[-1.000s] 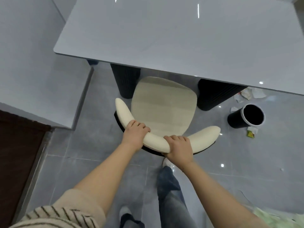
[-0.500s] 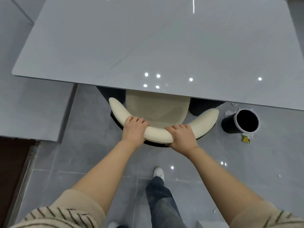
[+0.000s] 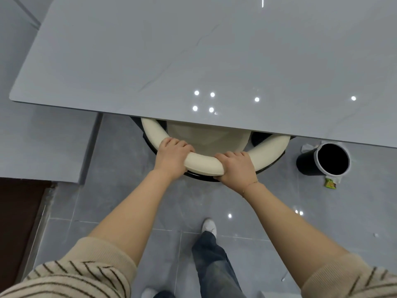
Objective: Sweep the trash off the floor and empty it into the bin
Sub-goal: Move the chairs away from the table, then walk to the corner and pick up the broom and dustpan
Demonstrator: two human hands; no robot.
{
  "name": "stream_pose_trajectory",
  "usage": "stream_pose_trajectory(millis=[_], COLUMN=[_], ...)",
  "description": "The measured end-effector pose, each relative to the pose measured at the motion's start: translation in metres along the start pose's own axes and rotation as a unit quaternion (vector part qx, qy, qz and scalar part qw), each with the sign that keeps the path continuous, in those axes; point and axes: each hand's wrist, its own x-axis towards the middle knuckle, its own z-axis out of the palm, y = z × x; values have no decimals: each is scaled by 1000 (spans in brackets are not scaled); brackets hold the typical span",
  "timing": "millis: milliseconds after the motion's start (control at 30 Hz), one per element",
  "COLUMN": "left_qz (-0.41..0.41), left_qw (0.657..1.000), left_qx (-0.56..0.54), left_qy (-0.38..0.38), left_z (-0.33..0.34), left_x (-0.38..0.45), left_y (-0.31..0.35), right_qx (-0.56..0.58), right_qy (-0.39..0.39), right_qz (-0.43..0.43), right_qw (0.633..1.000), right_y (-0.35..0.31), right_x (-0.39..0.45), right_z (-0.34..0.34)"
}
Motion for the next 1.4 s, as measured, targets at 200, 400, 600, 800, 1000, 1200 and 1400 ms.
stream_pose_trajectory(millis=[200, 400, 600, 800, 1000, 1200, 1400], left_qz=[-17, -126, -142, -102, -70, -47, 0], left_qw=[999, 976, 906, 828, 810, 838, 859], left_qx=[-21, -130, -398, -549, -582, -544, -508], left_qy=[26, 125, 17, 54, 12, -22, -60], left_z=[1, 16, -15, -60, -71, -73, -83], left_x=[-3, -39, -98, -178, -246, -259, -205], left_y=[2, 35, 76, 124, 178, 259, 372], right_qx=[1, 57, 237, 423, 457, 486, 516], right_qy=[14, -28, -96, 0, 122, 147, 169], right_qz=[5, 8, 97, 171, 266, 299, 330], right_qw=[1000, 998, 962, 890, 840, 808, 772], right_y=[-2, -1, -4, -15, -8, 34, 133], right_x=[0, -16, -88, -202, -313, -383, -411], right_z=[1, -13, -57, -93, -115, -138, -152])
